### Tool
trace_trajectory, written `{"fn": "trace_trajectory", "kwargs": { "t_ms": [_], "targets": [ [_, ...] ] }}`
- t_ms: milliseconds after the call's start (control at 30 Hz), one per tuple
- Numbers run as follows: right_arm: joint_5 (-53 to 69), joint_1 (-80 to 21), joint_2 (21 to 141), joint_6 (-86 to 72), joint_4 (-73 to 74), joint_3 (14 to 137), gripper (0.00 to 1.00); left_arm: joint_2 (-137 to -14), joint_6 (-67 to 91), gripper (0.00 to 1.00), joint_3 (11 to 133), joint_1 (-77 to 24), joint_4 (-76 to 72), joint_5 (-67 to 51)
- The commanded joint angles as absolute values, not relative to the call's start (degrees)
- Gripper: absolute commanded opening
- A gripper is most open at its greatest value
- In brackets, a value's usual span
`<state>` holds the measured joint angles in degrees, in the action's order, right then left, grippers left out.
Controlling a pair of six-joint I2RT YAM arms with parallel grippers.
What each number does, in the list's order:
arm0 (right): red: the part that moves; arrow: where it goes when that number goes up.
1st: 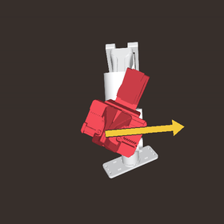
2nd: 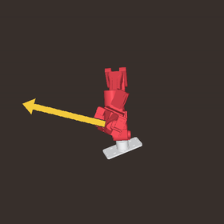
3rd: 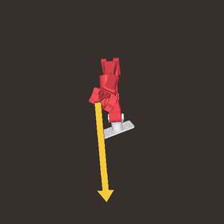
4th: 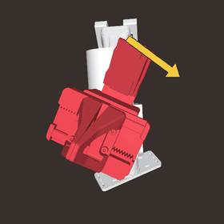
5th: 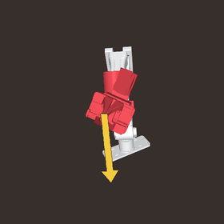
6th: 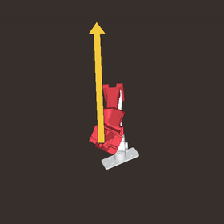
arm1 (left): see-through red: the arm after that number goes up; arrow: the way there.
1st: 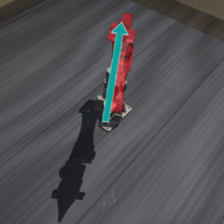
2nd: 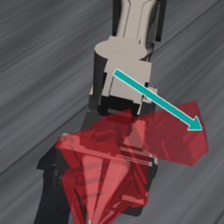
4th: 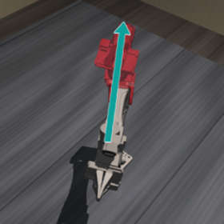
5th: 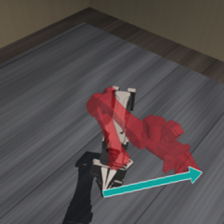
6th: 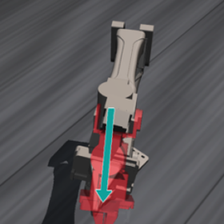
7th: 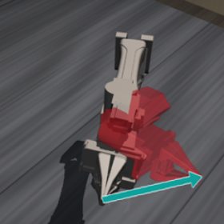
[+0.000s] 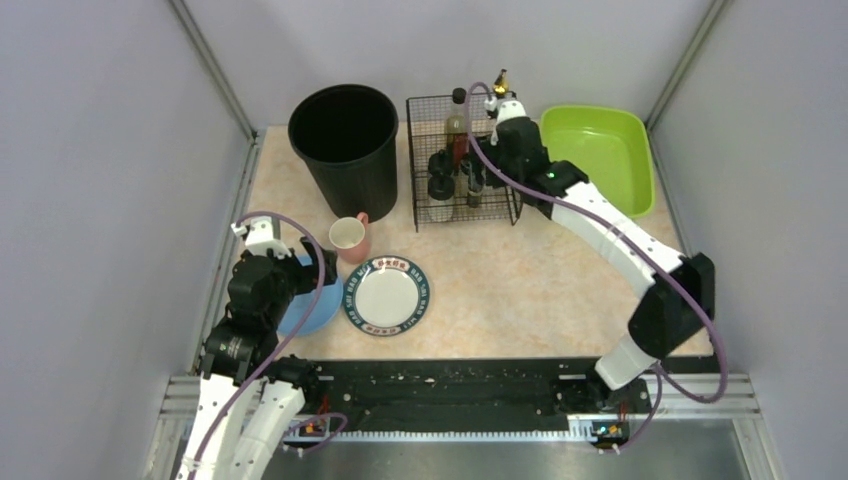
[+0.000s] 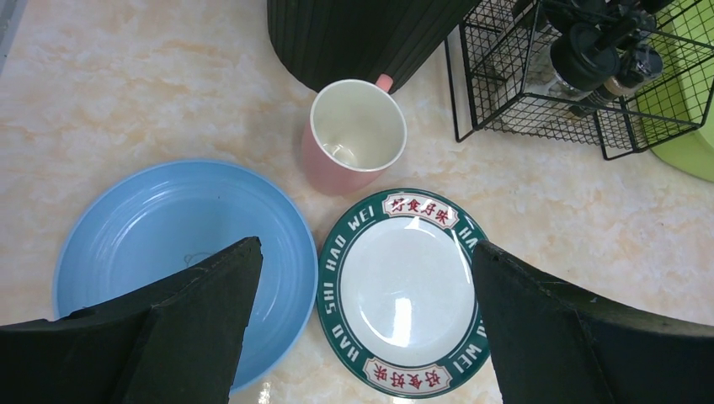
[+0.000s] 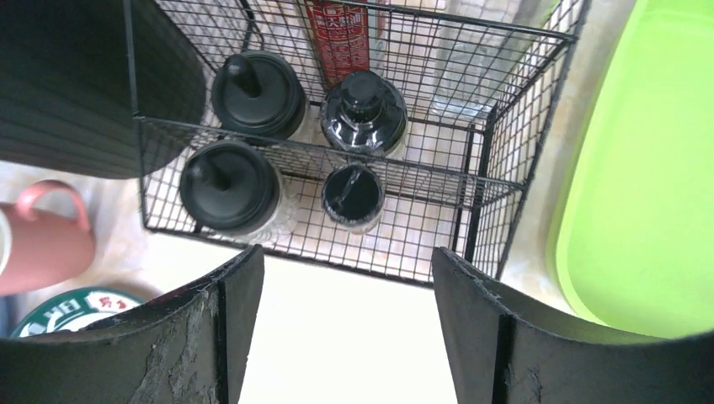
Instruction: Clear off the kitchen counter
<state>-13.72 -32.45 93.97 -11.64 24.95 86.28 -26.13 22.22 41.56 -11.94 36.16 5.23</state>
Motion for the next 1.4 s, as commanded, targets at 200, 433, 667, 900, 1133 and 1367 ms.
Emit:
{"fn": "trace_trajectory", "kwargs": {
  "t_ms": [200, 433, 667, 900, 1133, 1367],
  "targets": [
    [-11.35, -38.34, 77.79, -10.64, 23.72, 73.87, 0.73, -27.09, 22.50, 0.99, 41.75, -12.11, 35.38, 6.83],
    [-9.52, -46.53, 72.12, -16.07, 20.66, 63.24, 0.73, -27.64, 22.50, 0.99, 41.91, -12.09, 35.57, 7.10],
    [-4.25, -50.27, 72.29, -23.93, 13.67, 53.52, 0.73, -27.74, 22.50, 0.99, 41.77, -12.10, 35.51, 6.77],
    [-0.94, -51.13, 75.16, -30.71, 3.97, 45.99, 0.73, -27.60, 22.50, 0.99, 41.71, -12.10, 35.51, 6.25],
    [-0.22, -51.24, 77.04, -34.80, -1.99, 42.17, 0.73, -27.37, 22.41, 0.99, 41.67, -12.10, 35.37, 5.65],
    [2.73, -51.58, 80.68, -39.35, -8.47, 39.33, 0.73, -27.05, 22.42, 0.99, 41.59, -12.13, 35.31, 5.37]
  ]
}}
